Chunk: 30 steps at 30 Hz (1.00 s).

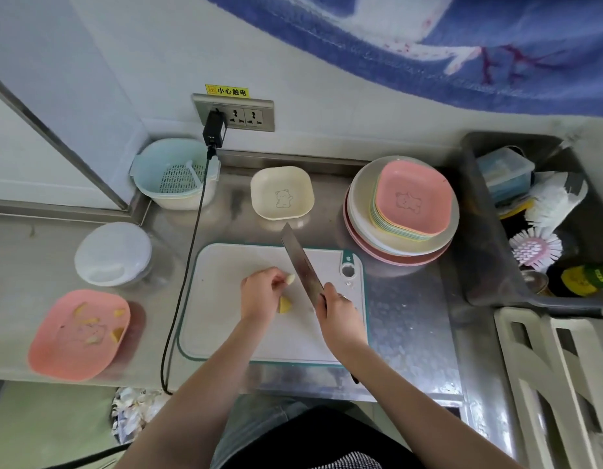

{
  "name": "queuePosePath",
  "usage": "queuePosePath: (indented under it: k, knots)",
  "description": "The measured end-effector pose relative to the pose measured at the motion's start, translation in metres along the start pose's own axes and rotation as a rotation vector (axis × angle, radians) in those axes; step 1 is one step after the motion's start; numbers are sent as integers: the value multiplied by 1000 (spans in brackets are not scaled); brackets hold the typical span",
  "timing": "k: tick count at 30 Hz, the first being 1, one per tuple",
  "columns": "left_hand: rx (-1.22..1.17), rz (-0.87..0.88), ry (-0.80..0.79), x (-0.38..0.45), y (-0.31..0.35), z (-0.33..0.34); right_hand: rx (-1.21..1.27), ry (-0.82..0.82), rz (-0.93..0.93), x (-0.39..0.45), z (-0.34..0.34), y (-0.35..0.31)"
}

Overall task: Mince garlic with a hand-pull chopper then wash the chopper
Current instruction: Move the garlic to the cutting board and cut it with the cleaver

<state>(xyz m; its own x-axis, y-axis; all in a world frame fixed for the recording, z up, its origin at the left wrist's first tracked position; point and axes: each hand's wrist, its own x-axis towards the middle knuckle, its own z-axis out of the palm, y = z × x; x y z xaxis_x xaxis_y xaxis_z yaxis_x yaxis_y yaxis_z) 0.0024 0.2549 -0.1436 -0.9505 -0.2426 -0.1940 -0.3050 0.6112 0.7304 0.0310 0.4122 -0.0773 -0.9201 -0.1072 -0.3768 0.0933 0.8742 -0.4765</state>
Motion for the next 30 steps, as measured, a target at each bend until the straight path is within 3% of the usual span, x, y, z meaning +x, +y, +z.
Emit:
queuePosePath:
  k: [7, 14, 21, 30]
  knots:
    - [54, 12, 4, -2, 2, -1, -61, -26, -19, 5, 5, -1]
    - [38, 2, 32, -5, 2, 2, -234, -165, 9, 5, 12, 0]
    - [43, 20, 24, -8, 4, 0, -79, -16, -2, -3, 6, 5]
    - [87, 91, 166, -14, 2, -9, -149, -68, -45, -3, 11, -2]
